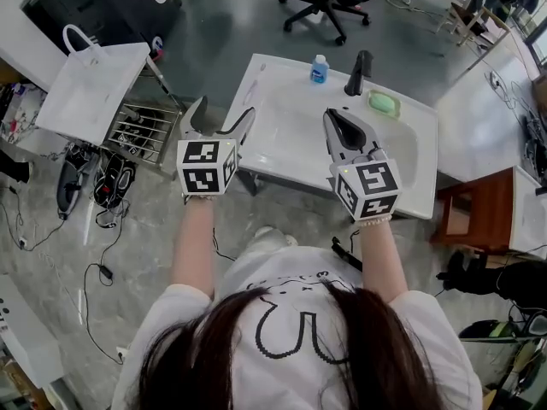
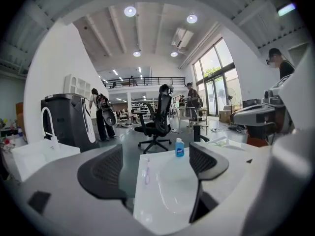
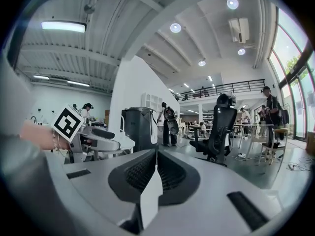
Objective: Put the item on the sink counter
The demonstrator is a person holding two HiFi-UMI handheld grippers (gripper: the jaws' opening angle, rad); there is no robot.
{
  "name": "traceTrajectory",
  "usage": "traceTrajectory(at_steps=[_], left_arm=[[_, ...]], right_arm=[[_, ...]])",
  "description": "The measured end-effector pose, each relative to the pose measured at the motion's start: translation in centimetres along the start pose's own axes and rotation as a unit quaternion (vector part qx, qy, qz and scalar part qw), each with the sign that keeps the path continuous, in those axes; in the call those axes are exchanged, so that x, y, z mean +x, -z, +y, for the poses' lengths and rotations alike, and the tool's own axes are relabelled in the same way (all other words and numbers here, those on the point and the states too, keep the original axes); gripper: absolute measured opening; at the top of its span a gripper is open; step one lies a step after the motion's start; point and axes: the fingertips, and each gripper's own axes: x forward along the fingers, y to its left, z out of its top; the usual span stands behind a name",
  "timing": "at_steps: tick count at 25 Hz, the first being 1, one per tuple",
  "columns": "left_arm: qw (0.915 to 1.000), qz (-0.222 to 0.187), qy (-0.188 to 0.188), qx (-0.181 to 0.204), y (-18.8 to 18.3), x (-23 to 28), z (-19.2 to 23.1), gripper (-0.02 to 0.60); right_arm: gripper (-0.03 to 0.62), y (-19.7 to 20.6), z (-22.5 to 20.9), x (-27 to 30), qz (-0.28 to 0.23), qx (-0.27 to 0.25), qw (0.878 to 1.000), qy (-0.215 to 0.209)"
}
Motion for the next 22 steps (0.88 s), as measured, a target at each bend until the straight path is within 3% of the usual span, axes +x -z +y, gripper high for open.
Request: traceTrajectory(at_steps=[5, 8, 12, 15, 22], left_arm=[[0.999, -0.042, -0.006, 0.011, -2.5, -1.6, 0.6, 0.405], [0.9969, -0.074, -0.013, 0.022, -4.1, -2.6, 1.3, 0.241], [0.9926, -0.111, -0.033, 0.039, -6.0, -4.2, 2.7, 0.089], [0.9898, -0.128, -0.047, 0.042, -7.1, -5.3, 3.6, 0.009], [0.9864, -0.149, -0.046, 0.051, -9.3, -6.7, 4.5, 0.009]], right_arm=[[0.034, -1.7, 0.2, -0.4, -0.016, -0.016, 1.0, 0.01], [0.034, -2.9, 0.1, -0.6, -0.026, -0.022, 0.999, 0.019], [0.034, -4.2, 0.5, -0.8, -0.036, -0.011, 0.999, 0.03], [0.034, -5.1, 1.0, -0.9, -0.043, 0.0, 0.999, 0.03], [0.034, -7.9, 1.8, -0.9, -0.062, -0.016, 0.997, 0.032]])
